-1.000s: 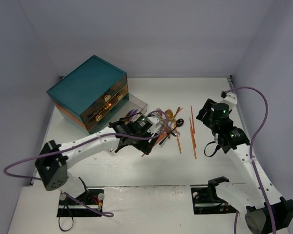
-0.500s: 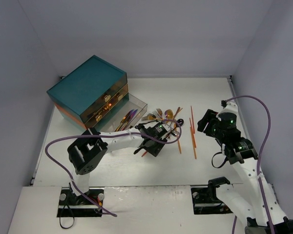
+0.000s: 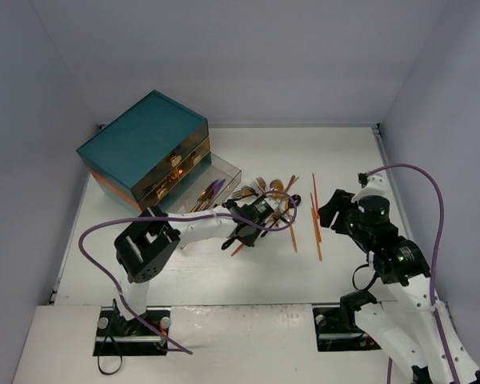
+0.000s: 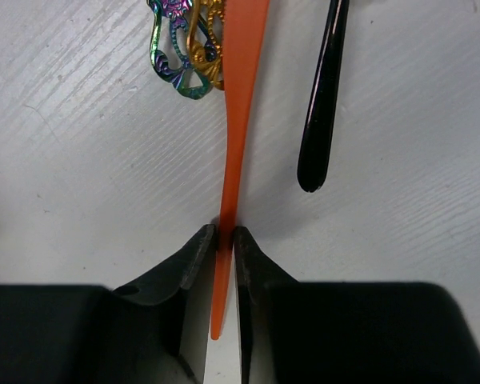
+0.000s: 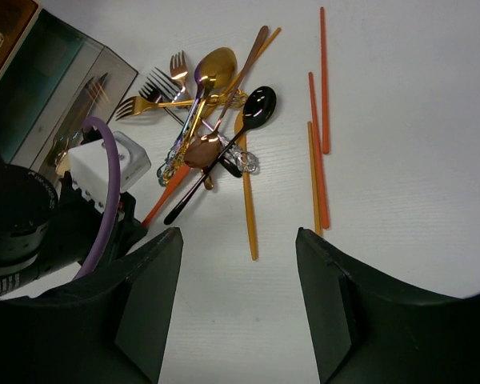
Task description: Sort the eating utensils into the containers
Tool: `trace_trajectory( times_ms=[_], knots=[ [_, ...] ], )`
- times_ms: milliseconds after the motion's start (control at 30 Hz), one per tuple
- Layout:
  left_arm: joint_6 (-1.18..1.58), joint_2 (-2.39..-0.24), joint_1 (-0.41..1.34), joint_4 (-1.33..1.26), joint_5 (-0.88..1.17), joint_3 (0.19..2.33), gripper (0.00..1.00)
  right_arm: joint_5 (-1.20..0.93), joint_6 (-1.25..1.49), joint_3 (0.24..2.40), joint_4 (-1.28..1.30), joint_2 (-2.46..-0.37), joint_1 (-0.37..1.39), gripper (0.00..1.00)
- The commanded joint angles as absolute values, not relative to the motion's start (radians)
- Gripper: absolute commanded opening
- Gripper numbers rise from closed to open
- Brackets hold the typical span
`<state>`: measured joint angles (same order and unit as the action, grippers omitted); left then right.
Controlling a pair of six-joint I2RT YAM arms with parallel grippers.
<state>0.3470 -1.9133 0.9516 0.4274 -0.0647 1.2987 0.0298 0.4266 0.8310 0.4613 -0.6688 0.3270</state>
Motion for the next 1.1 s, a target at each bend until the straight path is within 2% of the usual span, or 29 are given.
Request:
trace_trajectory(
  times_ms=[0, 100, 400, 633, 833, 1067],
  knots=[
    [0.357, -1.873, 0.943, 0.442, -0.114, 1.297, 0.04, 0.049, 0.43, 0.842, 0.44, -0.651, 0.366, 0.56],
    [0.348, -1.814, 0.943, 0.457, -0.138, 1.284, 0.0, 0.055, 0.433, 0.841, 0.443, -0.643, 0.391, 0.56],
    [0.298, -1.614, 0.93, 0.592, -0.222, 1.352, 0.0, 0.066, 0.459, 0.841, 0.443, -0.683, 0.397, 0.57],
    [0.211, -1.565, 0.716, 0.704, -0.246, 1.459, 0.0, 0.028, 0.493, 0.838, 0.44, -0.786, 0.395, 0.57],
    [0.054, -1.644, 0.546, 0.71, -0.186, 1.515, 0.0, 0.072, 0.477, 0.815, 0.438, -0.819, 0.396, 0.57],
    [0.009, -1.776, 0.482, 0.707, -0.155, 1.573, 0.26, 0.038, 0.48, 0.793, 0.425, -0.96, 0.396, 0.57]
  ],
)
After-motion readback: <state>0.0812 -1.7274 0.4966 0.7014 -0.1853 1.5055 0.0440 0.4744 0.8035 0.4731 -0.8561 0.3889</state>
